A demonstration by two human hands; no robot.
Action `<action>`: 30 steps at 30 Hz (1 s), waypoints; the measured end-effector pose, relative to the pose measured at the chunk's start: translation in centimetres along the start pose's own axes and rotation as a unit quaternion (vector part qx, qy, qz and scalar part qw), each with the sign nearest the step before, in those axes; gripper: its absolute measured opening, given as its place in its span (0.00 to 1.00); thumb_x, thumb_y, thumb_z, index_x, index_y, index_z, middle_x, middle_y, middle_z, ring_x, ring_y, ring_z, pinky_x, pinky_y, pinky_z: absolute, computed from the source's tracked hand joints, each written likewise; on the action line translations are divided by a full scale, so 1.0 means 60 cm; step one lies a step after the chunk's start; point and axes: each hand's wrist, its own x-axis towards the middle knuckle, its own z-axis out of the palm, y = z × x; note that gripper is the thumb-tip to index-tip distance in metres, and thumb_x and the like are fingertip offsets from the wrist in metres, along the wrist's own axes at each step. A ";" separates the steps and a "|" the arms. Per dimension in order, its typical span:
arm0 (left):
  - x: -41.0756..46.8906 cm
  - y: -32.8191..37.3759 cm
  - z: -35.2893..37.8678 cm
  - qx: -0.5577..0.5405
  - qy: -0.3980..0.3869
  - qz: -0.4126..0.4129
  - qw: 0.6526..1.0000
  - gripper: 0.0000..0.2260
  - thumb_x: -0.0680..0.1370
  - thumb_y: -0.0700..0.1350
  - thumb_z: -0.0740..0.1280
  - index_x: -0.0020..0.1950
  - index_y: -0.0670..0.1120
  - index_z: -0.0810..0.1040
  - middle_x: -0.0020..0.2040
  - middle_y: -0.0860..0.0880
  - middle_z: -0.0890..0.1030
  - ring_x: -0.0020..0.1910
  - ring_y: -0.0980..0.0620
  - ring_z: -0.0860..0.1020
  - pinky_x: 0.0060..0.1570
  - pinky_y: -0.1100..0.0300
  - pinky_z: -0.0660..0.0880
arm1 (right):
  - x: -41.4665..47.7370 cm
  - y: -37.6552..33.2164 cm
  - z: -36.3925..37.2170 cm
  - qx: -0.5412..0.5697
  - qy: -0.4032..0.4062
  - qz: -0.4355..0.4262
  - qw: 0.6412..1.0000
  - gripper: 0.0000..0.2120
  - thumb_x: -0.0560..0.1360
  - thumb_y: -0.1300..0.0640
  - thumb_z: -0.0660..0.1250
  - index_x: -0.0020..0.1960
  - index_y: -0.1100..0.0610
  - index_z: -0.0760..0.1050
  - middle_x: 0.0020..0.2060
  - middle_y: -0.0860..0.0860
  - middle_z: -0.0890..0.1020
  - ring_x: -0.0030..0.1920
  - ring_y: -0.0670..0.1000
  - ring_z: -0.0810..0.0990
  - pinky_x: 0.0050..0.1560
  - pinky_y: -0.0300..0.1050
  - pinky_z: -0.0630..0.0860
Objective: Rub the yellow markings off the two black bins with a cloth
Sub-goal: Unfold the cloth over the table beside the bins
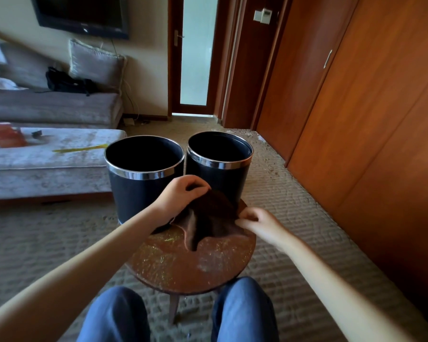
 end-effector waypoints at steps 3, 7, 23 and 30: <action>0.001 -0.002 -0.002 0.057 -0.035 0.008 0.998 0.08 0.80 0.40 0.69 0.57 0.48 0.84 0.52 0.54 0.84 0.50 0.60 0.81 0.52 0.68 0.77 | -0.003 -0.005 -0.004 -0.052 0.047 -0.015 0.997 0.07 0.82 0.54 0.62 0.51 0.59 0.73 0.41 0.50 0.76 0.43 0.48 0.76 0.48 0.46 0.76; 0.008 -0.006 -0.015 0.122 -0.133 -0.041 0.983 0.09 0.80 0.41 0.68 0.59 0.47 0.84 0.52 0.52 0.84 0.49 0.60 0.81 0.49 0.71 0.74 | -0.008 -0.006 -0.008 -0.133 0.106 -0.092 0.981 0.07 0.82 0.54 0.62 0.45 0.53 0.69 0.33 0.52 0.76 0.34 0.50 0.76 0.34 0.50 0.70; -0.011 0.001 -0.031 -0.301 -0.114 -0.178 0.930 0.01 0.80 0.37 0.67 0.50 0.40 0.76 0.41 0.45 0.82 0.42 0.50 0.83 0.44 0.59 0.79 | -0.030 -0.030 -0.081 0.020 0.127 -0.051 0.990 0.16 0.78 0.64 0.68 0.61 0.49 0.74 0.45 0.54 0.82 0.45 0.50 0.82 0.41 0.32 0.75; -0.008 0.020 0.037 -0.039 0.100 -0.055 0.993 0.06 0.78 0.40 0.71 0.53 0.43 0.77 0.44 0.44 0.85 0.42 0.49 0.82 0.43 0.57 0.78 | -0.019 -0.099 -0.038 0.040 0.204 -0.077 0.975 0.19 0.75 0.69 0.68 0.61 0.53 0.73 0.43 0.55 0.79 0.34 0.45 0.82 0.34 0.30 0.76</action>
